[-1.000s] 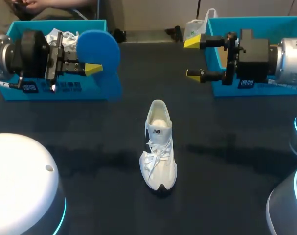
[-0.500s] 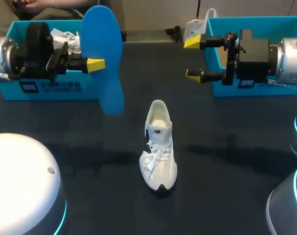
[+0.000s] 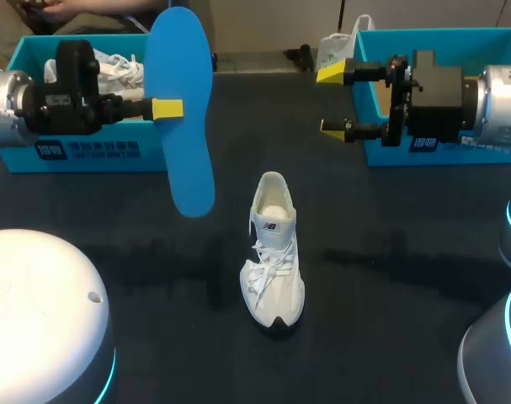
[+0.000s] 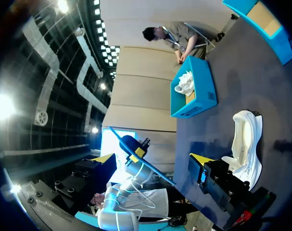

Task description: Take the shoe out of the shoebox, open the shoe tongue, remove and reinsert the insole, then place the shoe into the shoebox

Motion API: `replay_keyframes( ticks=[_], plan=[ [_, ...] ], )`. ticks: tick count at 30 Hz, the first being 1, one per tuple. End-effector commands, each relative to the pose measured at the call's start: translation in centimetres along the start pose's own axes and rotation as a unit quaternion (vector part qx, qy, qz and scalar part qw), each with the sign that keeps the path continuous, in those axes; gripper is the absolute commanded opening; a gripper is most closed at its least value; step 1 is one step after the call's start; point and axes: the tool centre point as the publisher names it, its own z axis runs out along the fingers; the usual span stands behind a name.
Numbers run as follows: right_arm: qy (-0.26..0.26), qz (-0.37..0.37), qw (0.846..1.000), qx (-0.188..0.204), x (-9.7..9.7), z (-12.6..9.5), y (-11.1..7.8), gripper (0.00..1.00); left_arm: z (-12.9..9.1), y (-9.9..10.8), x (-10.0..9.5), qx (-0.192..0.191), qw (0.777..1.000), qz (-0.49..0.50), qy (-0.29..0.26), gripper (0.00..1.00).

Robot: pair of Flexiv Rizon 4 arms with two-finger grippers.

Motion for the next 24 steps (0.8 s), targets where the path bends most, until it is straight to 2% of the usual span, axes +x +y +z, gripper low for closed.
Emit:
replay_keyframes(
  ticks=[1, 7, 14, 18, 21, 24],
  plan=[
    [-0.001, 0.0, 1.0, -0.001, 0.0, 0.3, 0.0, 1.0, 0.1, 0.0, 0.0, 0.005, 0.994, -0.11, -0.005, 0.0],
    [-0.001, 0.0, 1.0, -0.001, 0.0, 0.3, 0.0, 1.0, 0.1, 0.2, -0.2, 0.008, 0.993, -0.12, -0.003, 0.0],
    [-0.001, 0.0, 1.0, -0.001, 0.0, 0.3, 0.0, 1.0, 0.3, 0.7, -0.9, 0.004, 0.978, -0.205, 0.024, 0.0],
    [-0.001, 0.0, 1.0, -0.001, 0.0, 0.3, 0.0, 1.0, 0.4, 0.7, -1.4, 0.003, 0.972, -0.234, 0.025, 0.0],
    [-0.001, 0.0, 1.0, -0.001, 0.0, 0.3, 0.0, 1.0, 0.4, 0.8, -1.8, 0.006, 0.959, -0.282, 0.03, 0.0],
    [-0.001, 0.0, 1.0, -0.001, 0.0, 0.3, 0.0, 1.0, 0.5, 0.8, -2.1, 0.006, 0.957, -0.288, 0.03, 0.0]
  ],
)
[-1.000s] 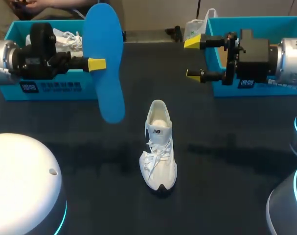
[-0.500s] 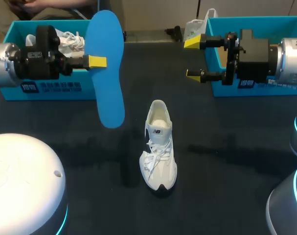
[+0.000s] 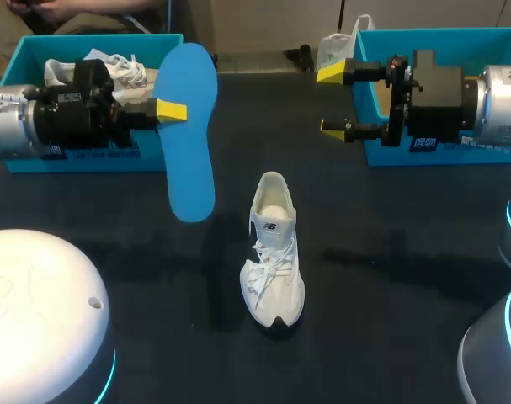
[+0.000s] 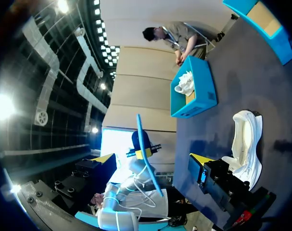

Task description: Take the shoe out of the shoebox, open the shoe tongue, remove and reinsert the insole, then place the shoe into the shoebox

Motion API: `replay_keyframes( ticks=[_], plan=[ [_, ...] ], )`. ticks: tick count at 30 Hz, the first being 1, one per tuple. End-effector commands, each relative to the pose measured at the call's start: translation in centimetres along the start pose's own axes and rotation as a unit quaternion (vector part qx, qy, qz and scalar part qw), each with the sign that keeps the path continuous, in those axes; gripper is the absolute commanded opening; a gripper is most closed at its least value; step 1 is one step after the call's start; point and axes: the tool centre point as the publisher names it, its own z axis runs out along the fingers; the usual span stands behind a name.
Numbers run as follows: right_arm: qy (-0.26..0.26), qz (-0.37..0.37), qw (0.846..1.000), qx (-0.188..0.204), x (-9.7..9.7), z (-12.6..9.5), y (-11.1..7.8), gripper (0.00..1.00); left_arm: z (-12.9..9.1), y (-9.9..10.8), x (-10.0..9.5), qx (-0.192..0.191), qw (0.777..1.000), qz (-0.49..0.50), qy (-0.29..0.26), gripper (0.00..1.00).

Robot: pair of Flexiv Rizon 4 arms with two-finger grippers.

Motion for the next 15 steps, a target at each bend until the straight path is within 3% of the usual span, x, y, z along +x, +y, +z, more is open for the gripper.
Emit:
replay_keyframes(
  ticks=[1, 15],
  plan=[
    [-0.001, 0.0, 1.0, -0.001, 0.01, 0.28, 0.04, 1.0, 0.24, -0.49, -0.74, -0.005, 1.0, -0.014, 0.006, 0.0],
    [-0.001, 0.0, 1.0, -0.001, 0.01, 0.28, 0.04, 1.0, 1.23, -0.34, -1.64, -0.001, 0.999, -0.04, 0.009, 0.0]
  ],
)
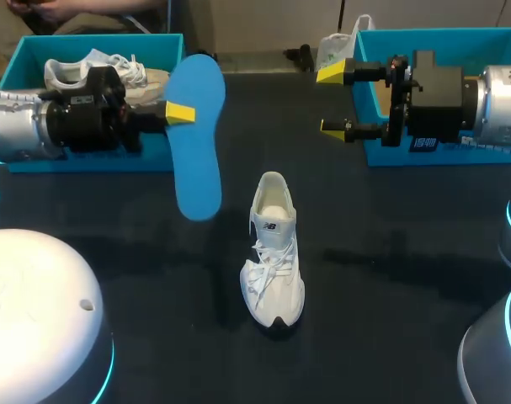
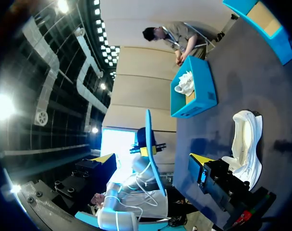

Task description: Take the shoe out of the shoebox, open the shoe tongue, remove and reinsert the insole, then place the shoe into the shoebox

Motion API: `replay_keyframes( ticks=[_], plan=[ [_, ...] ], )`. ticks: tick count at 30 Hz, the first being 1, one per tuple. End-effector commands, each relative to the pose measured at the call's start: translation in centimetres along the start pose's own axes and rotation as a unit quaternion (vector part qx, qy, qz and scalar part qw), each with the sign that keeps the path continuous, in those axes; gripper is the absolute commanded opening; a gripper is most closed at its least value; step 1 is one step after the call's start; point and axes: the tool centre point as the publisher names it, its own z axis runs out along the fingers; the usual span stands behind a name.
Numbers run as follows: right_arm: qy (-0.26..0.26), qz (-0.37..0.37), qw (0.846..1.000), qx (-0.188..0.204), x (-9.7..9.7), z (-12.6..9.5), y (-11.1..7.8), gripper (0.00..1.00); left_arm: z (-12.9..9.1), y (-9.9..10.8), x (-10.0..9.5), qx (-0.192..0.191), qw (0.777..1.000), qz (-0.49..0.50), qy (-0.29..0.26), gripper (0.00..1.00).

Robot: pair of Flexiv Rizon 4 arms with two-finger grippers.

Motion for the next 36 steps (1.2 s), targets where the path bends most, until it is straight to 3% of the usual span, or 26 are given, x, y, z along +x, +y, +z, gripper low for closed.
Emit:
replay_keyframes(
  ticks=[1, 28, 36],
  plan=[
    [-0.001, 0.0, 1.0, -0.001, 0.0, 0.3, 0.0, 1.0, 0.4, 0.0, -0.2, 0.0, 1.0, 0.001, 0.002, 0.0],
    [-0.001, 0.0, 1.0, -0.001, 0.0, 0.3, 0.0, 1.0, 2.9, -0.3, -1.7, 0.047, 0.998, -0.04, -0.005, 0.0],
    [-0.002, 0.002, 1.0, -0.003, -0.1, 0.3, -0.1, 1.0, 3.5, -0.4, -2.2, 0.046, 0.998, -0.044, -0.005, 0.0]
  ],
)
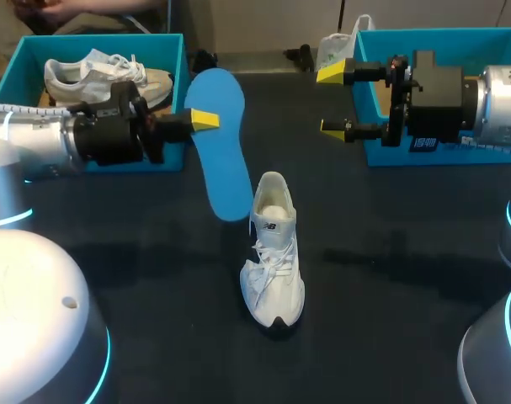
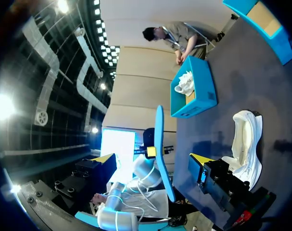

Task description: Take the shoe out of the shoebox, open the shoe tongue, remove and reinsert the insole, then place the shoe into the shoebox

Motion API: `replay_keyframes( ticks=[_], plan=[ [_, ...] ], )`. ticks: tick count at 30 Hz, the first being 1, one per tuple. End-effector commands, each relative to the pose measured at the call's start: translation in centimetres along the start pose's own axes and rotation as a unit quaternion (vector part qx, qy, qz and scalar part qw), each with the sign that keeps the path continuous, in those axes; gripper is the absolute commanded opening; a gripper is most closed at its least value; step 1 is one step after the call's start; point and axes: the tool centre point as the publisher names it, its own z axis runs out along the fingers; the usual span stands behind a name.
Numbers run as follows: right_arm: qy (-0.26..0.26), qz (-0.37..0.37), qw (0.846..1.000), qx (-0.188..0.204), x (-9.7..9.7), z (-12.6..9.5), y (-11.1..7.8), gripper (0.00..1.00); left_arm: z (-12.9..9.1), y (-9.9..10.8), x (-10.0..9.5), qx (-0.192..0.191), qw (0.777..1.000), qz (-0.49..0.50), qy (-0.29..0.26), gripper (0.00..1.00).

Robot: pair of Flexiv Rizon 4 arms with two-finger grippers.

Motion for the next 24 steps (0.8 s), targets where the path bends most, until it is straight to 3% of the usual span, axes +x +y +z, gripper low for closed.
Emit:
replay_keyframes(
  ticks=[1, 12, 18, 24],
  plan=[
    [-0.01, -0.004, 1.0, -0.002, -0.2, 0.3, -0.4, 1.0, 0.5, -0.1, -0.3, -0.007, 1.0, -0.001, 0.001, 0.0],
    [-0.115, -0.042, 0.992, 0.026, 1.9, 0.6, -1.6, 1.0, 0.4, -0.6, -1.1, -0.014, 1.0, -0.016, -0.007, 0.0],
    [-0.199, -0.04, 0.979, 0.028, 3.5, 1.5, -1.6, 1.0, 0.6, -0.8, -2.0, -0.017, 1.0, -0.022, -0.013, 0.0],
    [-0.245, -0.055, 0.968, 0.022, 5.0, 1.9, -1.7, 1.0, 1.0, -0.8, -2.7, -0.021, 0.999, -0.024, -0.017, 0.0]
  ],
)
